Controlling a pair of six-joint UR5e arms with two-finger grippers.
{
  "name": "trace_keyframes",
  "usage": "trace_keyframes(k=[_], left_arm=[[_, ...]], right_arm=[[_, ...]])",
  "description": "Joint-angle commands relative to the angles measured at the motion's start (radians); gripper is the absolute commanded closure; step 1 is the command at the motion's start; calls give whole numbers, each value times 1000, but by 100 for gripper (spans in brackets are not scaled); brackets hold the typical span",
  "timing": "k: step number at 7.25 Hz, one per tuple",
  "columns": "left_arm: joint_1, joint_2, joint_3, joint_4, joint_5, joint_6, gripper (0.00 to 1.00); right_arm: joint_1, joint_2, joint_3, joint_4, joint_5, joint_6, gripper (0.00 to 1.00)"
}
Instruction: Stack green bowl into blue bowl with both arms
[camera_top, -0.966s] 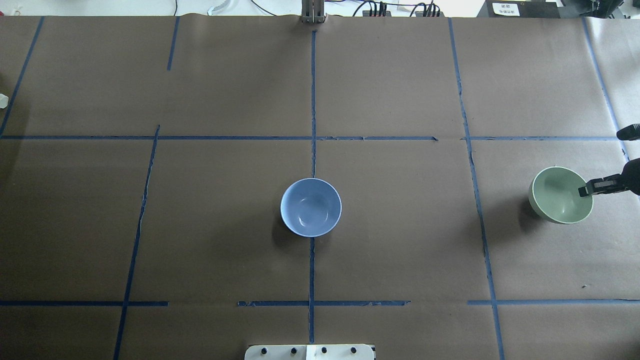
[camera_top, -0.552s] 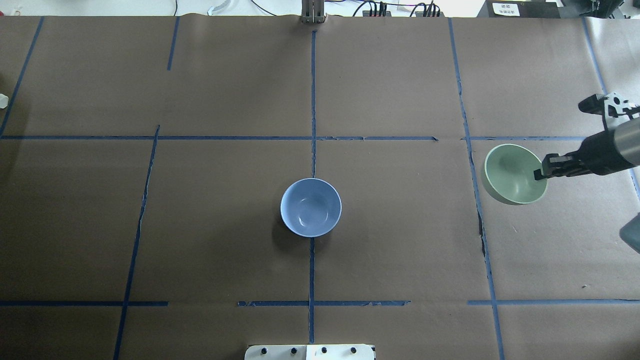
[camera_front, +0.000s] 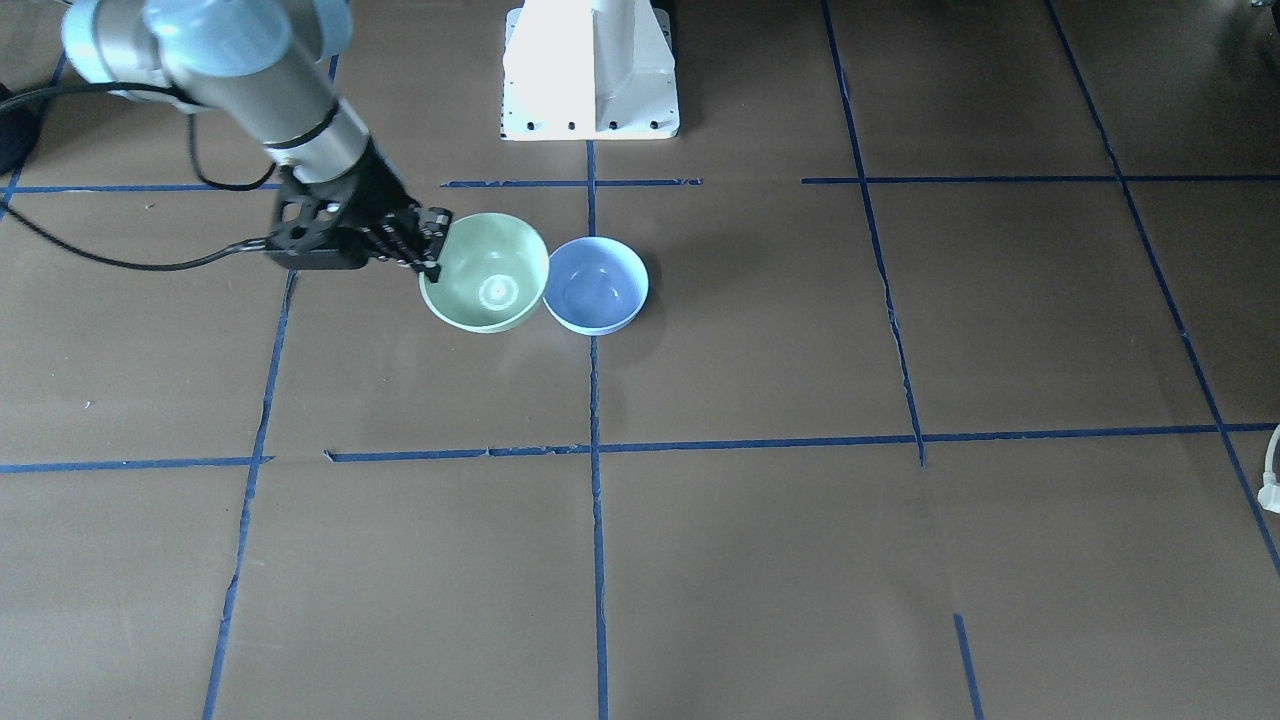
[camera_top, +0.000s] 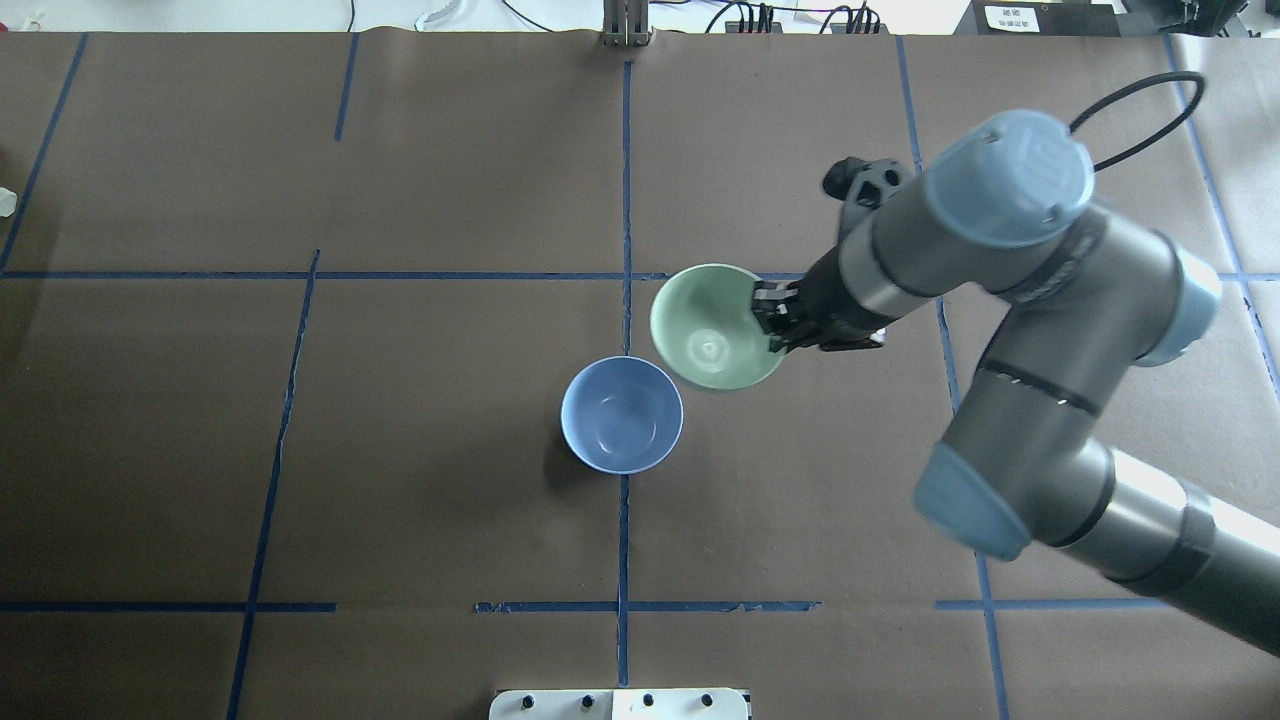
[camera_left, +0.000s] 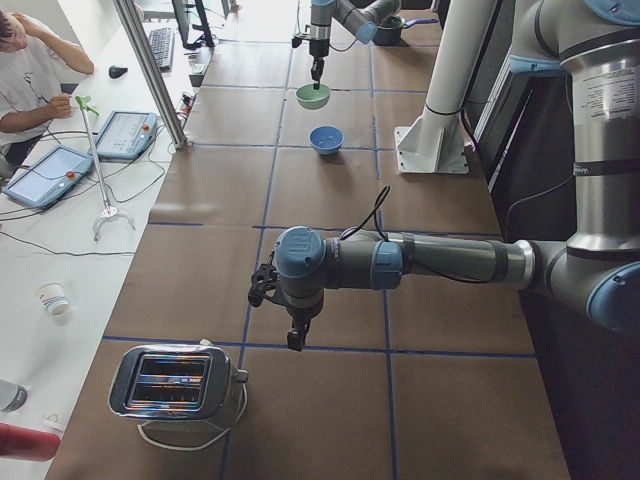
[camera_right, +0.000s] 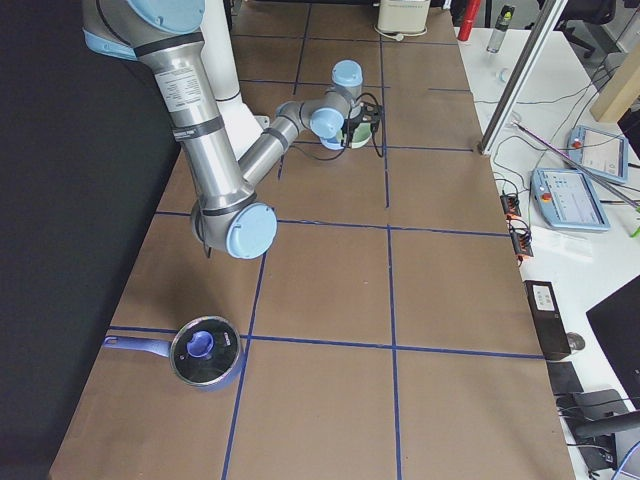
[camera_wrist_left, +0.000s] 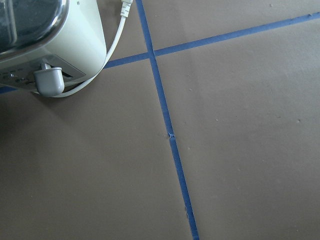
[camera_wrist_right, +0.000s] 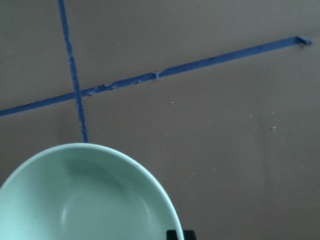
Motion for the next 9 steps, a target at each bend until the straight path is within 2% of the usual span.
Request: trace_keyframes(k=[1,3,8,9], left_arm=[[0,-1,-3,0,2,-9,0],[0,0,-1,0,2,-9,0],[0,0,-1,0,2,-9,0],[0,0,-1,0,2,-9,0]], right_arm=[[-166,109,-50,-77,-185,115,100],[-203,110,-110,-74,-227,111,100],[-212,112,-141,-73,-235,106,99],[-212,110,-143,-53,-236,108,84]])
